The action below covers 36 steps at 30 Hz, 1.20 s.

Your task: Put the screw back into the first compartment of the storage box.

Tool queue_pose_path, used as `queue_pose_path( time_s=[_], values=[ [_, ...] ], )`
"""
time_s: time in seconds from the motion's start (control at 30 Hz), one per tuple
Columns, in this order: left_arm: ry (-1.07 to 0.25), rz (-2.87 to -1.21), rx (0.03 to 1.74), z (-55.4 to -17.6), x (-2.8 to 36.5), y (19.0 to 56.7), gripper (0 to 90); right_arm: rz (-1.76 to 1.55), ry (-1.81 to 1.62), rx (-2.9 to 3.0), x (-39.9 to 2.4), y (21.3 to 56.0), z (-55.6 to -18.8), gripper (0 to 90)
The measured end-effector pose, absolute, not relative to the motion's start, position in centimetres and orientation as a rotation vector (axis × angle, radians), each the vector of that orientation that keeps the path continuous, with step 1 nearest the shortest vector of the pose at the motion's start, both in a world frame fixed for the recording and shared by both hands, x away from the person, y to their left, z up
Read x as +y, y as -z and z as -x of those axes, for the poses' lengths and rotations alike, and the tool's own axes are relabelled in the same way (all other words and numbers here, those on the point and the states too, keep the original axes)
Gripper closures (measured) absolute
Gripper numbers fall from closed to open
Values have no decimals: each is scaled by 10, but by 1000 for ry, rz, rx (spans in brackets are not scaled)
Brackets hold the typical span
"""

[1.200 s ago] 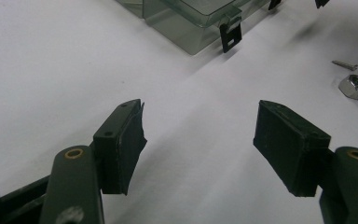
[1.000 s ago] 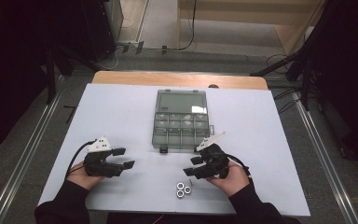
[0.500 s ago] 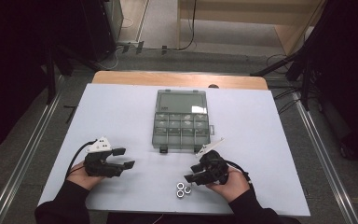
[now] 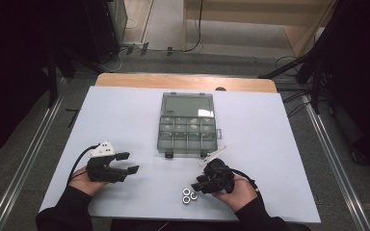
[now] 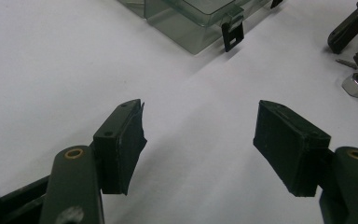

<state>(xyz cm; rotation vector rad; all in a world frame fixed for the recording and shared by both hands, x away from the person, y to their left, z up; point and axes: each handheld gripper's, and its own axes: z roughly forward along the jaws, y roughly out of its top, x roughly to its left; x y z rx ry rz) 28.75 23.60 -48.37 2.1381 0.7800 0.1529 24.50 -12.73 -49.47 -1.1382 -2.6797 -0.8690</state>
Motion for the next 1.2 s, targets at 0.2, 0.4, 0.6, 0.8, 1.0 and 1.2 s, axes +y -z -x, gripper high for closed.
queue_pose_path(
  time_s=[0.2,0.4,0.6,0.8,1.0,1.2],
  values=[
    [-154,-2140,779,-288,236,484,328,1164,848,-2718,-123,494,-240,669],
    [-157,-2139,778,-287,236,483,328,1175,839,-2762,-121,494,-237,744],
    [-155,-2144,776,-287,235,484,328,1200,837,-2764,-121,495,-237,801],
    [-154,-2144,776,-287,235,484,328,1193,838,-2785,-122,495,-238,865],
    [-151,-2148,773,-287,234,485,328,1191,832,-2753,-124,496,-242,881],
    [-152,-2146,773,-287,235,484,328,1186,830,-2752,-124,495,-243,882]
  ],
)
